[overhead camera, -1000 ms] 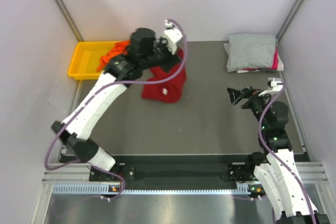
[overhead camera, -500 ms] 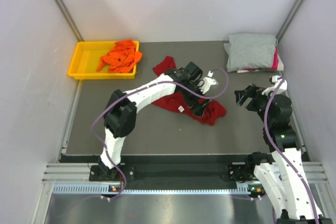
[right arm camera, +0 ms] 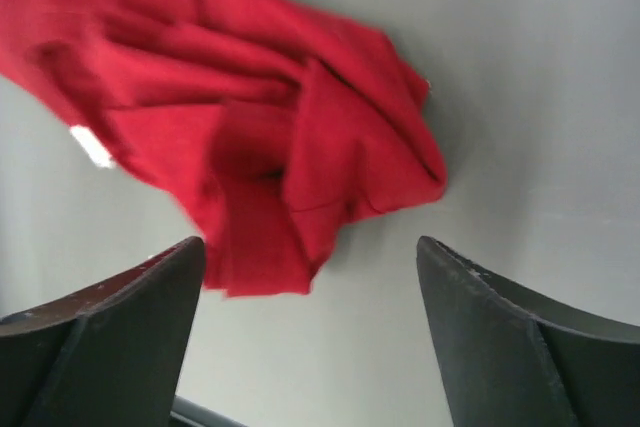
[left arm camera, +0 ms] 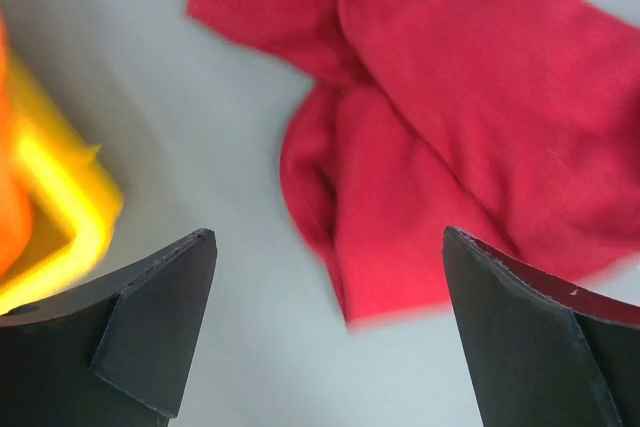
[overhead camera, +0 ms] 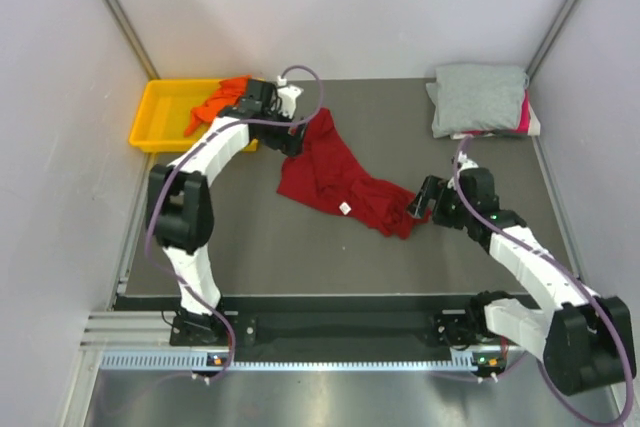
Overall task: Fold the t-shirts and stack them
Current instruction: Flatten the tshirt out
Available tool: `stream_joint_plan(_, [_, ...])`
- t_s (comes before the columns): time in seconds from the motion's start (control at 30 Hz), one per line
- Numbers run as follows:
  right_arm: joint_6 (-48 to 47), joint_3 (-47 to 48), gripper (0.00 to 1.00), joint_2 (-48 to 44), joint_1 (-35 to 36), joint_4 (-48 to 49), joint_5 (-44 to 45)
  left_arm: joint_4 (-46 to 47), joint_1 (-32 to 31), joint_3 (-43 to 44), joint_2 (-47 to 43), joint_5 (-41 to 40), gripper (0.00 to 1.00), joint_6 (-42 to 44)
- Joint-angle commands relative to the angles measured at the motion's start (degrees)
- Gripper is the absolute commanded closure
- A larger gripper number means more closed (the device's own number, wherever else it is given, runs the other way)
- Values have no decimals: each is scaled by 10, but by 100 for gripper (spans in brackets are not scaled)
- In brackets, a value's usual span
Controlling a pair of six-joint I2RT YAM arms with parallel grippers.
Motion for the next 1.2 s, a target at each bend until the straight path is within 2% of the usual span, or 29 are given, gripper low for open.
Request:
stream_joint_plan(0.0, [36, -12, 16, 49, 13, 85, 22, 13, -22, 85, 88, -7, 1, 14])
stream_joint_plan(0.07, [44, -23, 18, 78, 14, 114, 34, 21, -23, 145, 139, -17, 1, 10])
stream_joint_plan(0.17, [53, -36, 28, 120, 13, 156, 30, 30, -23, 211, 206, -27, 1, 2])
stream_joint_plan(0.2, [54, -34, 38, 132, 14, 173, 25, 27, -24, 242, 224, -22, 1, -2])
stream_joint_plan(0.3, [64, -33, 59, 172, 13, 214, 9, 19, -31, 271, 272, -3, 2, -13])
stream_joint_plan(0.33, [65, -31, 62, 180, 14, 222, 5, 20, -34, 270, 281, 5, 4, -13])
stream_joint_plan(0.37, [65, -30, 66, 196, 12, 230, 7, 20, -37, 267, 284, 13, 11, -16])
stream_joint_plan(0.4, [65, -22, 75, 204, 12, 235, 8, 20, -41, 263, 286, 20, 21, -18])
stream_joint_plan(0.47, [60, -8, 85, 229, 7, 244, 10, 20, -42, 239, 280, 34, 54, -26])
stream_joint_plan(0.5, [55, 13, 94, 240, 4, 245, 9, 19, -42, 226, 273, 41, 90, -26])
stream_joint_plan(0.53, [43, 27, 98, 252, 2, 246, 11, 20, -42, 194, 250, 46, 100, -26])
stream_joint_plan(0.67, [15, 133, 100, 355, -10, 249, 7, 23, -42, 82, 153, 89, 100, -18])
stream_joint_plan(0.77, [6, 299, 100, 451, -12, 232, -7, 32, -51, -62, 59, 123, 100, -14])
stream_joint_plan(0.83, [8, 378, 100, 529, -11, 219, -25, 20, -68, -111, -3, 135, 100, 12])
stream_joint_plan(0.87, [10, 418, 100, 555, -11, 199, -29, 11, -100, -133, -22, 140, 100, 26])
stream_joint_plan(0.9, [12, 497, 100, 580, -13, 187, -34, 5, -121, -168, -39, 139, 100, 40])
stream_joint_plan(1.0, [16, 623, 100, 656, -12, 149, -47, -22, -222, -195, -89, 123, 100, 92])
stream_joint_plan(1.03, [17, 643, 100, 673, -13, 143, -54, -33, -245, -193, -96, 123, 74, 112])
stream_joint_plan(1.07, [17, 659, 93, 678, -14, 137, -57, -41, -277, -186, -95, 127, 53, 120])
stream_joint_plan(1.1, [14, 681, 67, 676, -17, 128, -55, -48, -289, -164, -92, 133, 40, 127])
stream_joint_plan(1.13, [-1, 688, 52, 663, -18, 101, -43, -67, -297, -150, -84, 141, 25, 129])
stream_joint_plan(1.17, [-10, 686, 43, 651, -24, 86, -31, -79, -297, -117, -80, 152, 22, 129])
